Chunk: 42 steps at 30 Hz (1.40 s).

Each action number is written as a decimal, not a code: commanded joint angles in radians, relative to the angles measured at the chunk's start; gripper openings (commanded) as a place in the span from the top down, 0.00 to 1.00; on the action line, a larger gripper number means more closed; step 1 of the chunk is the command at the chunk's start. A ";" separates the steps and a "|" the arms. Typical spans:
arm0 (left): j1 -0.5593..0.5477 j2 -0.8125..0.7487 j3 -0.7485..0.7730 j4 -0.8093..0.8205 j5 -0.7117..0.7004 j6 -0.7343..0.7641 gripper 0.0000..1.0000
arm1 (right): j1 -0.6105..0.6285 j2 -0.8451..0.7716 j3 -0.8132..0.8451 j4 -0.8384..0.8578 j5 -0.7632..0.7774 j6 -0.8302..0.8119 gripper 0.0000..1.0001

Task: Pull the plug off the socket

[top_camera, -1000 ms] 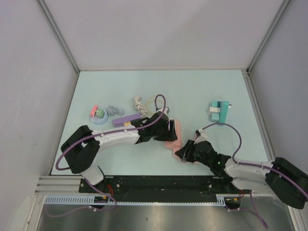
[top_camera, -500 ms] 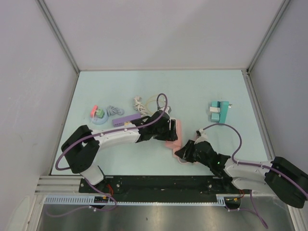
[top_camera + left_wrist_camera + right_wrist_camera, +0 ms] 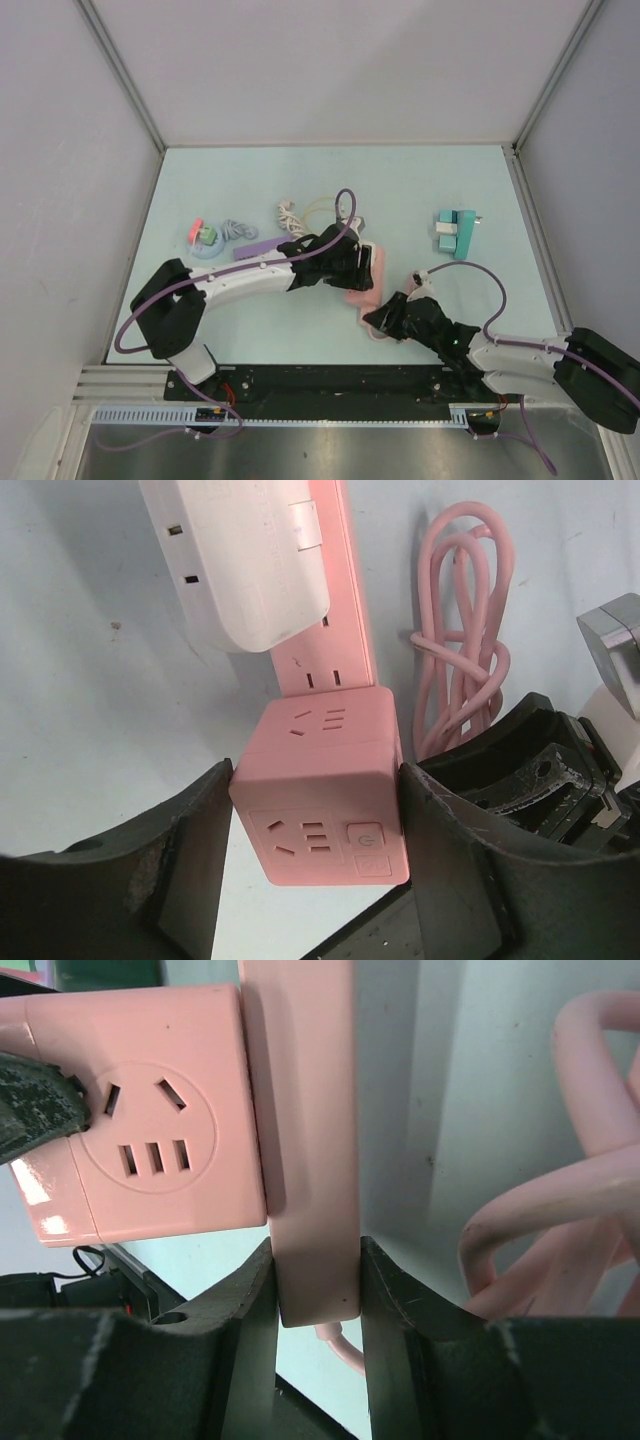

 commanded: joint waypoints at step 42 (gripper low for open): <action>0.062 0.028 -0.044 0.172 0.326 -0.120 1.00 | 0.009 -0.157 -0.091 -0.239 0.230 0.201 1.00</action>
